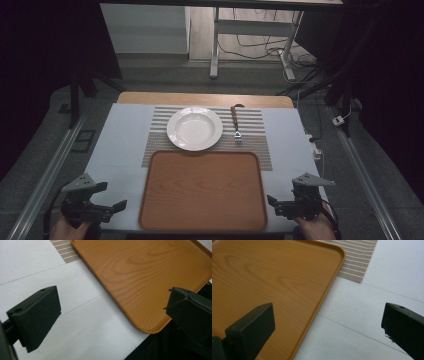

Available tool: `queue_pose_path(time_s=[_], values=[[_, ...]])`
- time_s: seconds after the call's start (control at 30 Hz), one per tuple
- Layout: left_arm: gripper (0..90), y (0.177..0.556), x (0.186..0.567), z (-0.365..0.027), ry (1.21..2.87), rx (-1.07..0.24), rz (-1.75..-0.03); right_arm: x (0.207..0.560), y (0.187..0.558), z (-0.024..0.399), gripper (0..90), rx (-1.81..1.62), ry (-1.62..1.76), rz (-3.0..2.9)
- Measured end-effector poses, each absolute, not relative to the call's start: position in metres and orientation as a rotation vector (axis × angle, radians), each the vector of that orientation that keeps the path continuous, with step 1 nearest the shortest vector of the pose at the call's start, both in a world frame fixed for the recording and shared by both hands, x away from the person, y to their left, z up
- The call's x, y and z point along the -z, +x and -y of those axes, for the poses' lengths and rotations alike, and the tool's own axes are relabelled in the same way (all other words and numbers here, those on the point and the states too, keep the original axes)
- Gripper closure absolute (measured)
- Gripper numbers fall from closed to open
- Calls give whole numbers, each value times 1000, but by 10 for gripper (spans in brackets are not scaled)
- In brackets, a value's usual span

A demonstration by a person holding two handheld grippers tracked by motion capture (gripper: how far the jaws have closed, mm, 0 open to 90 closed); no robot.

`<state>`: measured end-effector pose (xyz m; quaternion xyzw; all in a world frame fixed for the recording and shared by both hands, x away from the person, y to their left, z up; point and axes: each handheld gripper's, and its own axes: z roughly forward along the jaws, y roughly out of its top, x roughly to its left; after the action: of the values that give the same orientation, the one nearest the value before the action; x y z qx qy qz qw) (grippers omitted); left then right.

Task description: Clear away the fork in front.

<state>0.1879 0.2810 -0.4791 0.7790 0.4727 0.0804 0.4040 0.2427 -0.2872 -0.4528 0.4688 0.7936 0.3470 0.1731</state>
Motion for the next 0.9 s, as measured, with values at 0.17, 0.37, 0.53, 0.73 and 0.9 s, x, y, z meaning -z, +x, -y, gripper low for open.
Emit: queue_pose_path(time_s=[0.17, 0.37, 0.53, 0.73, 0.9], values=[[0, 188, 479, -282, 1961, -200, -1187, 452, 242, 285, 0, -981, 1321, -2266], [0, 187, 479, -281, 1968, -201, -1182, 450, 243, 279, 0, -972, 1269, -2279], [0, 187, 479, -282, 1965, -198, -1184, 450, 245, 277, 0, -976, 1254, -2290], [0, 187, 480, -282, 1968, -200, -1191, 451, 250, 274, 0, -1006, 1253, -2338], [0, 187, 480, -282, 1964, -197, -1191, 451, 252, 269, 0, -1006, 1245, -2355]])
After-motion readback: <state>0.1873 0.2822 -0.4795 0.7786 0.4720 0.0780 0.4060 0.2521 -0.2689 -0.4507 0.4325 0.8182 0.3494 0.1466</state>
